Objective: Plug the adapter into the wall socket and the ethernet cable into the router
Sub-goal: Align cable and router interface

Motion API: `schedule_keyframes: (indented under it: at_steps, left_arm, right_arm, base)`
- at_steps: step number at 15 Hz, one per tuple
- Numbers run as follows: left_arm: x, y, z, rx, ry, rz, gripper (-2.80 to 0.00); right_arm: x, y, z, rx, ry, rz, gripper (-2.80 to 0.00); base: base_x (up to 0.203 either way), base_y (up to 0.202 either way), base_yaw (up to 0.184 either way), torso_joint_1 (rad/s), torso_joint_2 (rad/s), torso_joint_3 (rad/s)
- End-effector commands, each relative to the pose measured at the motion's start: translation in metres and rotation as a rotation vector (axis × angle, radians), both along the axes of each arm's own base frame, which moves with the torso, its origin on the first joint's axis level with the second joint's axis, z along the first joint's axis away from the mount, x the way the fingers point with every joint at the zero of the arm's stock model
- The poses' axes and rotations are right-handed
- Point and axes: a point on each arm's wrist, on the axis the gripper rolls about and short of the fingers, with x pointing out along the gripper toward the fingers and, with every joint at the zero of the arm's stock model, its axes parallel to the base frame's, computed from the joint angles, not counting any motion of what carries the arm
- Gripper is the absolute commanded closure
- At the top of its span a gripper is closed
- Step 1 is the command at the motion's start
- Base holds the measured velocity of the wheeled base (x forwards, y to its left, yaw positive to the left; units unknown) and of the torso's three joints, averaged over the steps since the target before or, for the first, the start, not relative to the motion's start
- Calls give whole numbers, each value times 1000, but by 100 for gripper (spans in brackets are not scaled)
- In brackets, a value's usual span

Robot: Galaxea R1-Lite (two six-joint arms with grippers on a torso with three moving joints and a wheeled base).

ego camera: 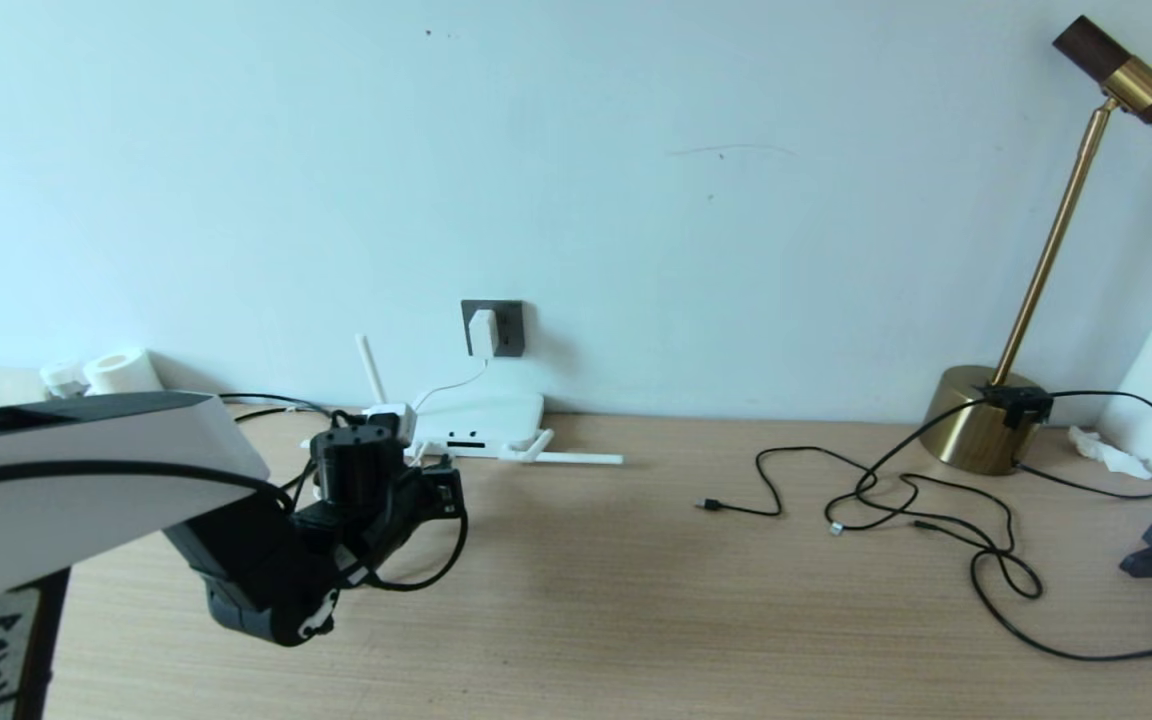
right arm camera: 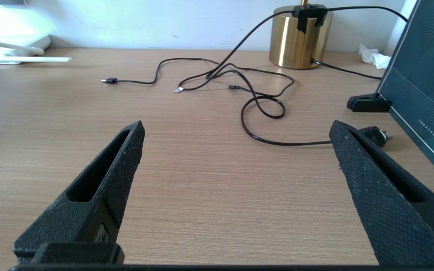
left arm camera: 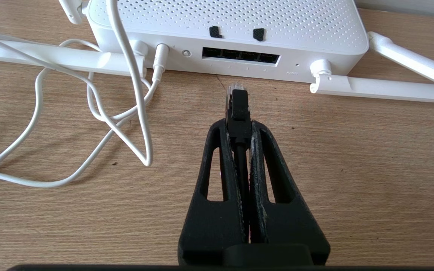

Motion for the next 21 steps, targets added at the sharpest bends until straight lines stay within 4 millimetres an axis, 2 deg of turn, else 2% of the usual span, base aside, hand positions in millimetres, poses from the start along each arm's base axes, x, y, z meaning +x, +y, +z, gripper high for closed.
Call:
schedule_keyframes:
  at_steps: [1,6,10,16,21]
  left_arm:
    - [0,0,0,-2,-5,2,0]
    - [8,-2,-11,1,7,-1,0]
    - [14,-3,-9,-6,-9,-4,0]
    - [29,6,-5,-12,-11,9,0]
    - [31,5,-5,-12,-8,8,0]
  right_arm:
    - [1,0,-3,0,10,0,-280]
    - [1,0,-3,0,10,0,-280]
    - [1,0,-3,0,10,0,-280]
    - [1,0,-3,0,10,0,-280]
    - [1,0,-3,0,10,0,-280]
  base:
    - [0,0,0,0,0,0]
    - [0,0,0,0,0,0]
    - [0,0,0,0,0,0]
    - [0,0,0,0,0,0]
    - [0,0,0,0,0,0]
